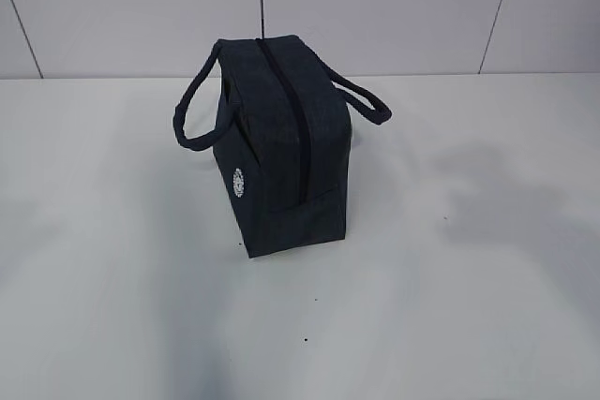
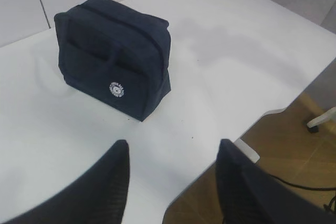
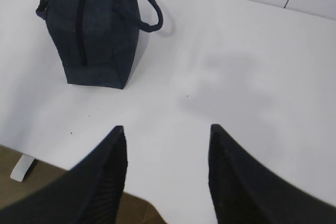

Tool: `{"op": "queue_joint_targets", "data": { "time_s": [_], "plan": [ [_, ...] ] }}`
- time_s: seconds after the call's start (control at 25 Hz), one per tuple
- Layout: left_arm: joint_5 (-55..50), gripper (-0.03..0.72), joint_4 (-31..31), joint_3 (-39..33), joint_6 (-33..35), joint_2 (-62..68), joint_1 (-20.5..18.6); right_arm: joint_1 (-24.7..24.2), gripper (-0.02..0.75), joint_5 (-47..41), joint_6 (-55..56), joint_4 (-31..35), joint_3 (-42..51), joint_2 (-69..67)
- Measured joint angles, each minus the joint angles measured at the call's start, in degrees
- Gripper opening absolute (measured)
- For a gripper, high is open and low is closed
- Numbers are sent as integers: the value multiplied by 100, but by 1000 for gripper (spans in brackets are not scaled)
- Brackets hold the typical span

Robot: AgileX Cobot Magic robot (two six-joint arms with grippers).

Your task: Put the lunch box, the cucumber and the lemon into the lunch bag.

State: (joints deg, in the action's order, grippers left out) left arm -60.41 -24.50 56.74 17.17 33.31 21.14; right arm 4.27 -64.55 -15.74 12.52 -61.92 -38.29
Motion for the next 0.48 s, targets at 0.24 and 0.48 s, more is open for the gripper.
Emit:
{"op": "queue_joint_targets", "data": {
  "time_s": [0.24, 0.48],
  "plan": [
    [-242, 364, 204, -1088, -50, -1293, 0, 0, 379, 94, 0, 336, 1679, 1660],
    [-504, 363, 312, -1645, -316, -2367, 9, 0, 379, -195, 40, 393, 2372, 2976]
  ]
}}
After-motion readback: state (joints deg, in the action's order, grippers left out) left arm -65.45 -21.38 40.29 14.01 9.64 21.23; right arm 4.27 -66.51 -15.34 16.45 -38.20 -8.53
